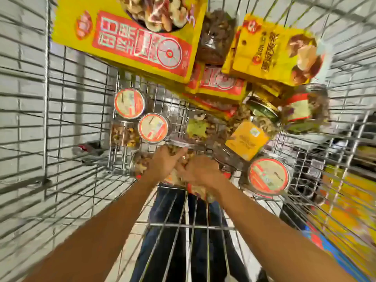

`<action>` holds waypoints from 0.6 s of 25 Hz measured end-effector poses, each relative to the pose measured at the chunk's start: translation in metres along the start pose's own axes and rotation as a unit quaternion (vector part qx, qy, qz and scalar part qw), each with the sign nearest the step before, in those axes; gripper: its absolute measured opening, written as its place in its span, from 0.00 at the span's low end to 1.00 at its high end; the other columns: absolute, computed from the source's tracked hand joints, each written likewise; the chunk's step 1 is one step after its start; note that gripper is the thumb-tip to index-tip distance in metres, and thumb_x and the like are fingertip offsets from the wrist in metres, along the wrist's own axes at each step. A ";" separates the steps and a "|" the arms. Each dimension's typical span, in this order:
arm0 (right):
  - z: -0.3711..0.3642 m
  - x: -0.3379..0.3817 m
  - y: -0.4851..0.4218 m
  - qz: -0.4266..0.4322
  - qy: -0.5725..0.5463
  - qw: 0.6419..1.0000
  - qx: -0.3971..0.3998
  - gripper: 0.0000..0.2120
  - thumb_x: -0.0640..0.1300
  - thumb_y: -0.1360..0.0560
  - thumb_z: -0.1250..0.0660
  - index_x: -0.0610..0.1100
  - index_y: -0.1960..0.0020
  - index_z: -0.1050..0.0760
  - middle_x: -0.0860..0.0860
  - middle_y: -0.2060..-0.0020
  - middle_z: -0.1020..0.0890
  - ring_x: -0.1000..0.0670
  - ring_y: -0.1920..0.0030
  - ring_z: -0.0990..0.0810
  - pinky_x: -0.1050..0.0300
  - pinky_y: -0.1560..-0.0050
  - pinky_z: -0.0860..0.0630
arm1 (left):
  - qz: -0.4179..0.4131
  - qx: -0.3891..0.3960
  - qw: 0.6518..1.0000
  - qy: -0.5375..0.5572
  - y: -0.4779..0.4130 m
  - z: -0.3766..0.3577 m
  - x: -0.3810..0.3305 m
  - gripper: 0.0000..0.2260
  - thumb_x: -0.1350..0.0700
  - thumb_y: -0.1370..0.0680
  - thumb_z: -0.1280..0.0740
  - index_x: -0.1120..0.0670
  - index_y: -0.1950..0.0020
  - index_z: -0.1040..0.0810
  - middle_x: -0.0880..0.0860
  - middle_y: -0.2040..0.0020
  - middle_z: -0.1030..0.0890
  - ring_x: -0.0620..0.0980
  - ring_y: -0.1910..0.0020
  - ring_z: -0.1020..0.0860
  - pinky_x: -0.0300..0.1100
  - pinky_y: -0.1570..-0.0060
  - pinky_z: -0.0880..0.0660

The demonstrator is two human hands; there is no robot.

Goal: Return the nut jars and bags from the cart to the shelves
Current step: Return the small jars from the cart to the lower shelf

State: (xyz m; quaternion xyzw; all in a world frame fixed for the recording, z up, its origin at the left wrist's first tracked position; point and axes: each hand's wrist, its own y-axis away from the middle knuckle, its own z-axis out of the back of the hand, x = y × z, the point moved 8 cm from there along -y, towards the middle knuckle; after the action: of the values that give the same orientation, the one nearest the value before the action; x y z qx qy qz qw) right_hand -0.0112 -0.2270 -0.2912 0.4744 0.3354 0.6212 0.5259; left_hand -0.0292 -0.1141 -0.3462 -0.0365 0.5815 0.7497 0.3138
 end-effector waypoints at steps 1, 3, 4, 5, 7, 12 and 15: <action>-0.008 0.000 0.002 0.013 0.043 0.999 0.009 0.21 0.58 0.22 0.45 0.41 0.57 0.24 0.43 0.54 0.20 0.42 0.49 0.20 0.57 0.60 0.29 | -0.010 -0.005 1.000 -0.008 -0.002 -0.003 0.001 0.22 0.42 0.29 0.29 0.60 0.48 0.22 0.58 0.52 0.18 0.55 0.52 0.20 0.48 0.50 0.23; -0.015 0.006 0.015 0.033 0.098 0.995 -0.018 0.20 0.62 0.24 0.42 0.45 0.60 0.29 0.46 0.59 0.23 0.46 0.54 0.21 0.58 0.64 0.34 | -0.030 0.029 0.999 -0.014 0.001 -0.009 -0.009 0.16 0.37 0.33 0.28 0.48 0.58 0.24 0.43 0.63 0.20 0.42 0.63 0.22 0.32 0.59 0.26; -0.013 0.007 0.020 0.030 0.116 0.992 -0.029 0.23 0.64 0.25 0.43 0.44 0.55 0.27 0.45 0.57 0.23 0.45 0.54 0.22 0.57 0.62 0.35 | -0.026 0.049 0.998 0.001 0.002 -0.013 -0.015 0.13 0.37 0.35 0.27 0.42 0.60 0.26 0.36 0.67 0.22 0.34 0.67 0.24 0.25 0.65 0.30; -0.010 0.003 0.021 0.020 0.124 0.991 -0.042 0.26 0.65 0.25 0.44 0.42 0.50 0.26 0.45 0.54 0.22 0.43 0.51 0.21 0.55 0.61 0.33 | -0.029 0.066 0.997 0.011 0.003 -0.016 -0.020 0.14 0.35 0.35 0.27 0.40 0.61 0.28 0.33 0.69 0.24 0.30 0.67 0.25 0.24 0.69 0.32; -0.002 -0.009 0.021 0.020 0.107 0.994 -0.029 0.28 0.63 0.24 0.46 0.39 0.46 0.27 0.43 0.49 0.20 0.42 0.48 0.21 0.53 0.54 0.28 | -0.026 0.087 0.996 0.015 0.001 -0.019 -0.023 0.16 0.32 0.36 0.30 0.39 0.57 0.28 0.33 0.64 0.25 0.32 0.64 0.26 0.27 0.68 0.34; 0.022 -0.066 0.047 -0.077 -0.420 0.904 0.031 0.28 0.64 0.23 0.51 0.46 0.34 0.29 0.46 0.43 0.21 0.49 0.47 0.21 0.58 0.45 0.27 | 0.103 0.136 0.960 0.220 0.012 -0.011 -0.002 0.11 0.43 0.29 0.29 0.51 0.60 0.19 0.47 0.63 0.16 0.42 0.68 0.18 0.35 0.64 0.25; 0.053 -0.086 0.069 -0.131 -0.625 0.768 -0.045 0.28 0.64 0.24 0.50 0.47 0.36 0.29 0.47 0.53 0.16 0.52 0.62 0.19 0.56 0.52 0.22 | 0.156 0.232 0.907 0.314 0.042 -0.002 -0.013 0.21 0.39 0.32 0.35 0.55 0.69 0.16 0.52 0.69 0.16 0.47 0.70 0.17 0.37 0.69 0.22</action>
State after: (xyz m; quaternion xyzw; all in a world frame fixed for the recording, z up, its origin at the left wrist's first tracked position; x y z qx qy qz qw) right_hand 0.0149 -0.3304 -0.2313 0.6851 -0.0373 0.1267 0.7164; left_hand -0.0411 -0.1266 -0.3056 -0.1052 0.8061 0.5823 -0.0066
